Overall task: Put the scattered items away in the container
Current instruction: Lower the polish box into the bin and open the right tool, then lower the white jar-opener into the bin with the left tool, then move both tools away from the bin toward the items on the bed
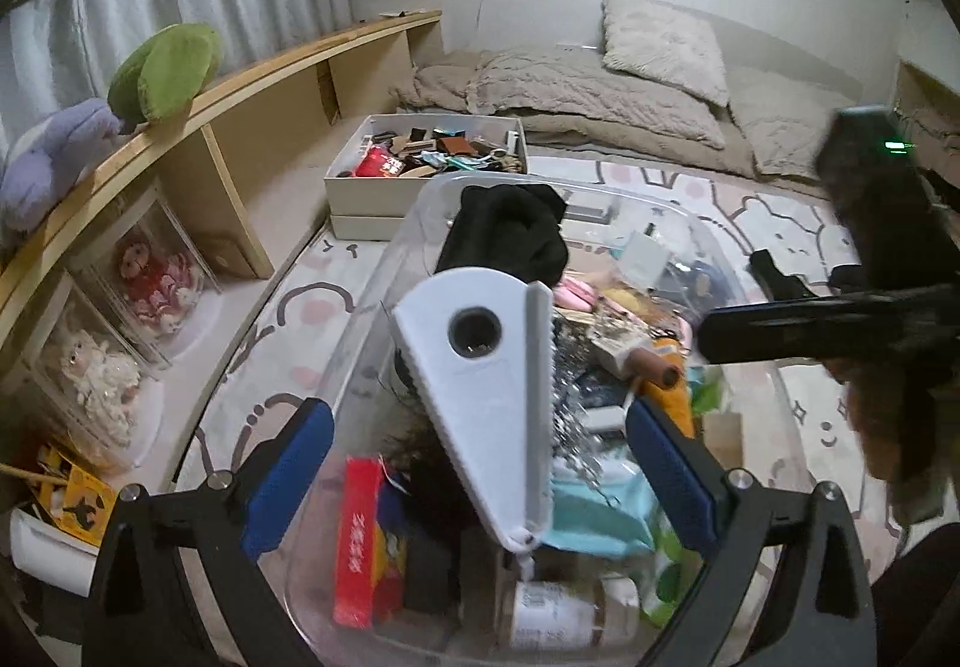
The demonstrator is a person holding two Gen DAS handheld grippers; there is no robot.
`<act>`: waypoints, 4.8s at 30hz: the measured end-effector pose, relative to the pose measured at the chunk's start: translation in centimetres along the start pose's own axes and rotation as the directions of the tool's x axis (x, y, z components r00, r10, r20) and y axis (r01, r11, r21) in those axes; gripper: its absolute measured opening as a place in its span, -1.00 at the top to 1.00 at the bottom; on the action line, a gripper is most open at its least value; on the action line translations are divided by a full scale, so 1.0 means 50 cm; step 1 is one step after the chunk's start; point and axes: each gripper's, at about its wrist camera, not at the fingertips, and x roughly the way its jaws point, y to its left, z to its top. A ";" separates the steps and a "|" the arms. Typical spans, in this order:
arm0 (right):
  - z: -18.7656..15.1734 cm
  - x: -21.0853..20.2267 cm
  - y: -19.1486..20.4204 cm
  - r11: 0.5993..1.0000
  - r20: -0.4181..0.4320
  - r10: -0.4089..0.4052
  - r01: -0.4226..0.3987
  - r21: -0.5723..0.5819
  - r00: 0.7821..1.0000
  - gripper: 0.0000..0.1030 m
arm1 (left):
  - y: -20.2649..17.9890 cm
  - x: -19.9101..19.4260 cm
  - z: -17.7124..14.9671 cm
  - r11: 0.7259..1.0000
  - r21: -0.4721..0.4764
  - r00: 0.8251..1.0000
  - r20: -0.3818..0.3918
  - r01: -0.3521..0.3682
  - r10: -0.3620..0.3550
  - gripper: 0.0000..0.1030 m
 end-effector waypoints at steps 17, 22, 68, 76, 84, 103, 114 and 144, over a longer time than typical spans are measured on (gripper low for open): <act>0.030 0.049 0.000 0.983 -0.105 -0.132 0.144 0.112 0.986 -1.00 | -0.004 -0.097 -0.072 0.999 -0.008 0.996 0.084 0.033 -0.032 -0.92; 0.031 0.050 -0.002 0.979 -0.095 -0.137 0.150 0.141 0.986 -1.00 | 0.002 -0.096 -0.089 0.999 -0.025 0.996 0.085 0.044 -0.042 -0.92; -0.015 -0.083 0.151 0.986 0.249 -0.050 0.088 -0.145 0.967 -1.00 | -0.035 -0.180 -0.129 0.998 -0.052 0.989 0.148 0.034 -0.026 -0.92; -0.067 -0.174 0.150 0.956 0.364 -0.140 0.221 -0.192 0.921 -1.00 | -0.073 -0.207 -0.099 0.998 -0.052 0.977 0.211 0.044 -0.032 -1.00; -0.119 -0.250 0.158 0.943 0.424 -0.171 0.272 -0.192 0.890 -1.00 | -0.106 -0.229 -0.078 0.998 -0.058 0.965 0.262 0.034 -0.018 -1.00; -0.231 -0.410 0.136 0.874 0.539 -0.329 0.466 -0.138 0.776 -1.00 | -0.189 -0.227 -0.038 0.992 -0.034 0.935 0.340 0.121 -0.102 -1.00; -0.299 -0.513 0.125 0.813 0.603 -0.438 0.580 -0.051 0.667 -1.00 | -0.240 -0.220 -0.005 0.966 0.018 0.894 0.375 0.257 -0.244 -1.00; -0.453 -0.707 -0.353 0.517 0.432 -0.841 0.721 0.461 0.327 -1.00 | -0.571 0.032 0.037 0.843 0.153 0.826 0.176 0.515 -0.536 -1.00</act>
